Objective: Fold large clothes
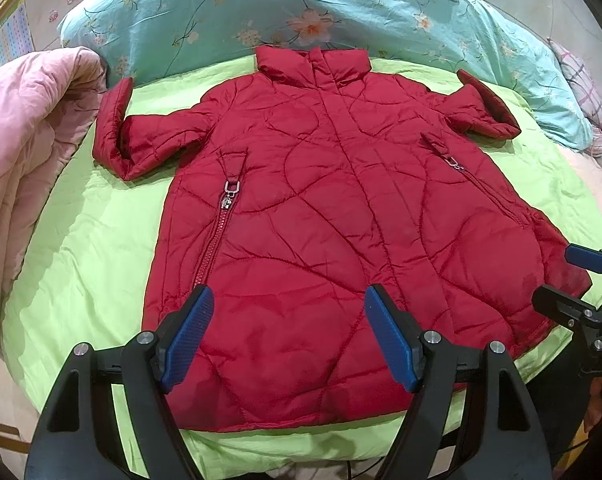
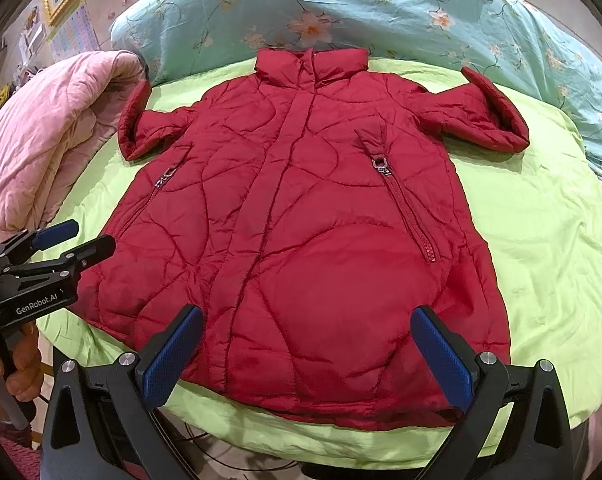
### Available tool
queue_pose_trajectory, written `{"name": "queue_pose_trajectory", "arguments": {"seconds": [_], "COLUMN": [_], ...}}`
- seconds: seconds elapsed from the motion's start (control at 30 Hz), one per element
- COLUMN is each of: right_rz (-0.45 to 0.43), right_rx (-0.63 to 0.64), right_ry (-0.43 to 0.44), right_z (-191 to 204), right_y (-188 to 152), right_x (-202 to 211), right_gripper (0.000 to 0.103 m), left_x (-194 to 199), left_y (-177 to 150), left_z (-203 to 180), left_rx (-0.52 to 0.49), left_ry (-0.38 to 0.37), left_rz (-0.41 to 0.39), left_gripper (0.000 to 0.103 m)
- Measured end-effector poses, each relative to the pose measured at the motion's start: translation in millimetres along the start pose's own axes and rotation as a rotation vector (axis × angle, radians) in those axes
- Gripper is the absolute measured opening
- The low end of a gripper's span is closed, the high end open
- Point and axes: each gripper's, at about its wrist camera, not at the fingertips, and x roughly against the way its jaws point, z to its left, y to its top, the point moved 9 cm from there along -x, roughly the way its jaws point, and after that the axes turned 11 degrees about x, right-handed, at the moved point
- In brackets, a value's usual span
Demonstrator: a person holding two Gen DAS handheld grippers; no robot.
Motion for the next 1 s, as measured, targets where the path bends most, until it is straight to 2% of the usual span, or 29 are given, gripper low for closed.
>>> {"name": "queue_pose_trajectory", "arguments": {"seconds": [0.2, 0.67, 1.0], "right_rz": [0.003, -0.012, 0.036], "right_rx": [0.001, 0.001, 0.004], "right_ry": [-0.002, 0.008, 0.005], "right_z": [1.3, 3.5, 2.9], "right_y": [1.5, 3.6, 0.0], "right_x": [0.9, 3.0, 0.8], "right_gripper": [0.103, 0.103, 0.103], "left_x": [1.6, 2.6, 2.3], "left_y": [2.8, 0.4, -0.5], "left_z": [-1.0, -1.7, -1.2], "left_rx": [0.005, 0.006, 0.012], "left_ry": [-0.008, -0.015, -0.02], "left_rz": [-0.024, -0.007, 0.007], "left_gripper": [0.078, 0.078, 0.078]}}
